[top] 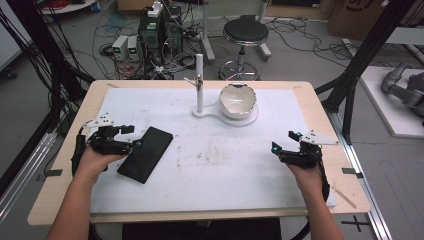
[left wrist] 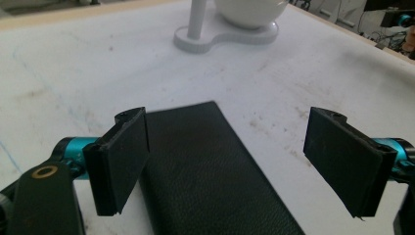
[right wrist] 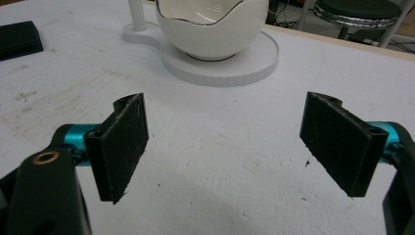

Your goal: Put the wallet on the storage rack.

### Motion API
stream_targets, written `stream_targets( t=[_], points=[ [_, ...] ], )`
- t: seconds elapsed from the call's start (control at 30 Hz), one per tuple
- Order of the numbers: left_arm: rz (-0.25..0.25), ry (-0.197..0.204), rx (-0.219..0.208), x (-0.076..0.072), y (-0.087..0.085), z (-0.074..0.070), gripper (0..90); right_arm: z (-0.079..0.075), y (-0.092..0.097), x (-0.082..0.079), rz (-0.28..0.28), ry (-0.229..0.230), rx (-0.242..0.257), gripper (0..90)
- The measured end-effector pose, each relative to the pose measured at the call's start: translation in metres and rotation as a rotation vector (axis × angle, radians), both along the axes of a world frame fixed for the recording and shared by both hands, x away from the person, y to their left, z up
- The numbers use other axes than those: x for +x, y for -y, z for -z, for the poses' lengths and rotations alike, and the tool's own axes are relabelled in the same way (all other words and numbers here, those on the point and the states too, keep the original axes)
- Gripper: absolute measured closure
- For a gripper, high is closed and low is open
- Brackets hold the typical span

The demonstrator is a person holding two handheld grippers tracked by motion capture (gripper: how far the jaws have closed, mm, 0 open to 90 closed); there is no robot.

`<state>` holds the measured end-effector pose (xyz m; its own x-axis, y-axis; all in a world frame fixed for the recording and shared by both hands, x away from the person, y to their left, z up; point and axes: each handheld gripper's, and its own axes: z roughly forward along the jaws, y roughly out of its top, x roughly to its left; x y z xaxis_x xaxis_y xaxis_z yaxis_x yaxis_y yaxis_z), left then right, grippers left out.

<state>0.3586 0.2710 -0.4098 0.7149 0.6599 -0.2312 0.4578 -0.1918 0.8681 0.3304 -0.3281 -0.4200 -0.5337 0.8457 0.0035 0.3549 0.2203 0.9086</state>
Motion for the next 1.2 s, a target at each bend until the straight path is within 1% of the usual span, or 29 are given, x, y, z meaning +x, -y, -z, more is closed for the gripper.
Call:
stream_targets(
  t=[0.07, 0.1, 0.17, 0.23, 0.33, 0.37, 0.4, 0.47, 0.57, 0.6, 0.7, 0.8, 0.87, 0.9, 1.0, 1.1, 1.13, 1.17, 1.2],
  points=[
    [-0.007, -0.030, 0.011, 0.001, -0.002, 0.006, 17.1, 0.000, 0.000, 0.000, 0.000, 0.004, -0.009, 18.4],
    [-0.009, -0.048, 0.022, 0.002, -0.003, 0.009, 17.1, 0.000, 0.001, 0.000, -0.001, 0.003, -0.007, 18.4],
    [-0.008, -0.088, 0.030, 0.003, -0.005, 0.014, 17.1, 0.000, 0.002, -0.001, 0.005, 0.001, -0.009, 18.4],
    [-0.007, -0.119, 0.048, 0.004, -0.007, 0.018, 17.2, 0.000, 0.003, -0.001, 0.005, 0.000, -0.005, 18.4],
    [-0.004, -0.163, 0.060, 0.006, -0.008, 0.024, 17.6, 0.001, 0.003, -0.001, 0.005, -0.004, -0.005, 18.4],
    [-0.005, -0.173, 0.071, 0.006, -0.008, 0.027, 18.1, 0.000, 0.003, -0.001, 0.001, -0.002, -0.007, 18.4],
    [-0.008, -0.192, 0.083, 0.006, -0.008, 0.029, 18.4, 0.000, 0.002, -0.001, 0.001, 0.000, -0.009, 18.4],
    [-0.011, -0.218, 0.095, 0.006, -0.008, 0.032, 19.1, 0.000, 0.001, -0.001, -0.004, -0.002, -0.008, 18.4],
    [-0.010, -0.248, 0.095, 0.005, -0.011, 0.035, 23.0, 0.000, 0.001, -0.001, -0.006, -0.003, -0.011, 18.4],
    [-0.004, -0.266, 0.097, 0.004, -0.012, 0.036, 24.1, 0.001, 0.000, -0.001, -0.007, -0.002, -0.010, 18.4],
    [0.019, -0.271, 0.086, 0.001, -0.013, 0.038, 26.1, 0.001, 0.000, -0.001, -0.009, -0.004, -0.013, 18.4],
    [0.041, -0.262, 0.098, -0.003, -0.014, 0.038, 28.4, 0.001, -0.001, 0.000, -0.009, -0.006, -0.013, 18.4],
    [0.027, -0.250, 0.099, -0.004, -0.015, 0.039, 31.6, 0.001, -0.002, 0.000, -0.011, -0.012, -0.013, 18.4],
    [0.023, -0.246, 0.094, -0.005, -0.015, 0.039, 34.7, 0.001, -0.003, 0.000, -0.014, -0.011, -0.018, 18.4],
    [0.020, -0.231, 0.085, -0.007, -0.016, 0.041, 37.2, 0.002, -0.005, 0.000, -0.016, -0.012, -0.019, 18.4],
    [0.010, -0.230, 0.049, -0.008, -0.019, 0.044, 42.8, 0.001, -0.005, 0.000, -0.019, -0.009, -0.024, 18.4],
    [0.006, -0.238, 0.036, -0.007, -0.020, 0.045, 45.1, 0.001, -0.006, 0.000, -0.017, -0.007, -0.026, 18.4],
    [0.001, -0.250, 0.029, -0.007, -0.021, 0.044, 49.1, 0.001, -0.006, 0.000, -0.018, -0.008, -0.025, 18.4],
    [0.009, -0.254, 0.021, -0.007, -0.022, 0.045, 50.9, 0.001, -0.006, 0.000, -0.016, -0.009, -0.024, 18.4]
  ],
)
